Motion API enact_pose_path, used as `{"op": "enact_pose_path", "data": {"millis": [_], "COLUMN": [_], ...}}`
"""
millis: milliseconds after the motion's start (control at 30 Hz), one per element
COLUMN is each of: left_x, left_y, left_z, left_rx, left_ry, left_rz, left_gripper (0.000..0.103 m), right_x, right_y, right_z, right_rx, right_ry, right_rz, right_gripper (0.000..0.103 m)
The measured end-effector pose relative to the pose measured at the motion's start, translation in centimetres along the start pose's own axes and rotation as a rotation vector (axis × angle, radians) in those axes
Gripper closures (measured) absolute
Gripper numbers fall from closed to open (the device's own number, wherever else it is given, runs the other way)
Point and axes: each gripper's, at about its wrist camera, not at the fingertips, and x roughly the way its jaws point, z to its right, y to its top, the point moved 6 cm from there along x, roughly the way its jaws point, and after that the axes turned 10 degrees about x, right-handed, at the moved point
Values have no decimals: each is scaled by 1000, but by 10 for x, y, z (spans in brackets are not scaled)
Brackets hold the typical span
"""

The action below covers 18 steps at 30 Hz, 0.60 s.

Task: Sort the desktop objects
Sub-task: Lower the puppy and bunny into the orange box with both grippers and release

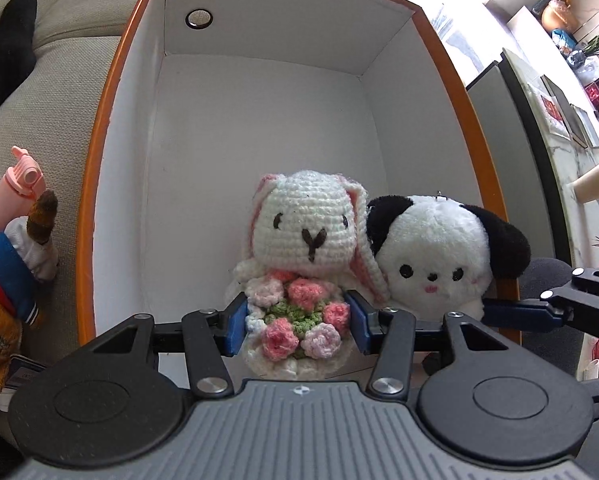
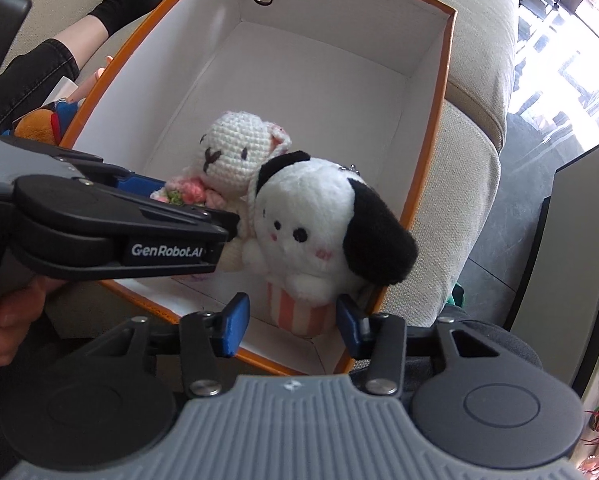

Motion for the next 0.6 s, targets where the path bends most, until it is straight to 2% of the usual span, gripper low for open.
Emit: {"op": "enact_pose_path", "data": {"millis": [200,267,333,533,600], "left_x": [1,-1,-3,-8,-10], "left_y": [-6,-8,-9,-13,-15], "left_z": [-4,-5,-8,-12,-17], "left_rx": [2,0,-10,-19,-28], "left_ry": [-1,-8,-24,-58,-78], "left_rz": [-7,-7,-9,-4,-2], "left_gripper": [45,45,44,44,45], "right_x": [-16,-15,-13,-2,7], "right_y": [8,11,14,16,20], "right_z": [3,4,3,0,3], "right_rx": [-17,-28,-47,-52,-48], "right_ry": [-6,-23,-22,-3,5], "right_rz": [67,79,95,86,65], "right_gripper": [58,64,65,70,76]}}
